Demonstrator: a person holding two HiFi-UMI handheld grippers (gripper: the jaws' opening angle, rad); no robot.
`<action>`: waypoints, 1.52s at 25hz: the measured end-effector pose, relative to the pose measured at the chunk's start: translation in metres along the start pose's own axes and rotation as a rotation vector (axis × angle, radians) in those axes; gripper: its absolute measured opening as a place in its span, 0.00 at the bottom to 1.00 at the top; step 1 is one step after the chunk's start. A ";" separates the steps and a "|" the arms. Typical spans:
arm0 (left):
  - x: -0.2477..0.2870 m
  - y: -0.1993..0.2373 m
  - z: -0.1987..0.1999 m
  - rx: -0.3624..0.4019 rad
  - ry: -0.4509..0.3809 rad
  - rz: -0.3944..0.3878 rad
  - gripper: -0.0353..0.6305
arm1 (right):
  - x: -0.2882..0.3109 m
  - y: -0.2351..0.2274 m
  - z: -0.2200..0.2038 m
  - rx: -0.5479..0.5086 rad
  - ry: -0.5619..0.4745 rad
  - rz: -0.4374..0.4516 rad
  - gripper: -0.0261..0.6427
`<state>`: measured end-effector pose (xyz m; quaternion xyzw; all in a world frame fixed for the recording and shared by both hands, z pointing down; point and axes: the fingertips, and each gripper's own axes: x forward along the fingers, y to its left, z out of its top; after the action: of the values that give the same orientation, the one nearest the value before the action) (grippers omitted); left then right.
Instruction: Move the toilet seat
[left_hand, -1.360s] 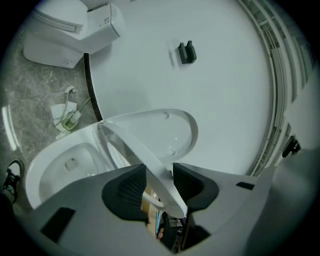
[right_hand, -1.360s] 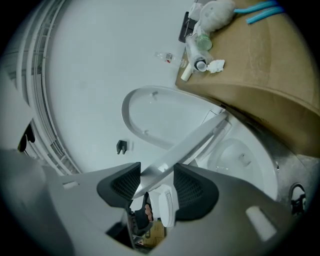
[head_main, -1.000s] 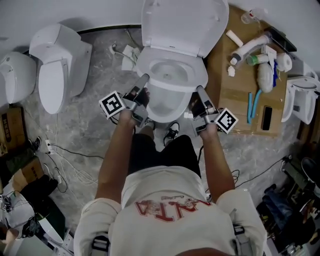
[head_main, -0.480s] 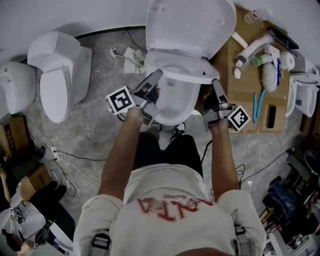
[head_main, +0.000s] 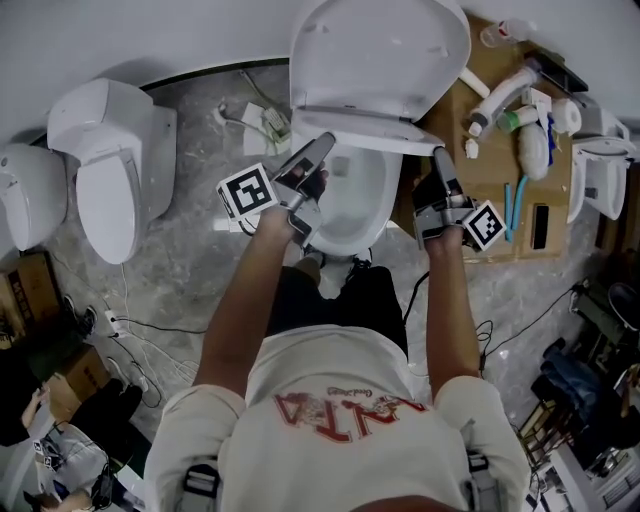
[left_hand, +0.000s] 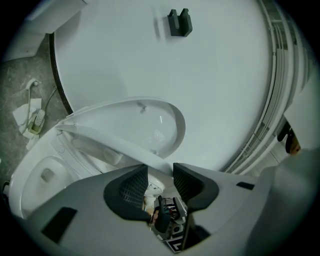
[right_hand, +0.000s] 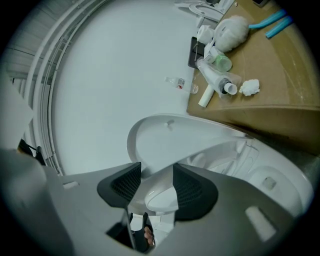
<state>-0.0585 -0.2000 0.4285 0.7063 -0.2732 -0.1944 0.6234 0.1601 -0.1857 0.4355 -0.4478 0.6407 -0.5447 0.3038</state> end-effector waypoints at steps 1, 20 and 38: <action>0.002 0.000 0.002 -0.010 0.005 -0.004 0.30 | 0.003 0.001 0.002 -0.001 -0.004 0.000 0.33; 0.038 -0.011 0.036 -0.038 -0.058 -0.032 0.30 | 0.044 0.009 0.030 0.019 0.006 0.040 0.33; 0.074 -0.010 0.075 -0.011 -0.064 -0.029 0.30 | 0.089 0.010 0.056 0.018 -0.011 0.052 0.33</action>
<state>-0.0461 -0.3037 0.4121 0.7001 -0.2817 -0.2272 0.6155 0.1697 -0.2903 0.4219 -0.4313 0.6454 -0.5399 0.3255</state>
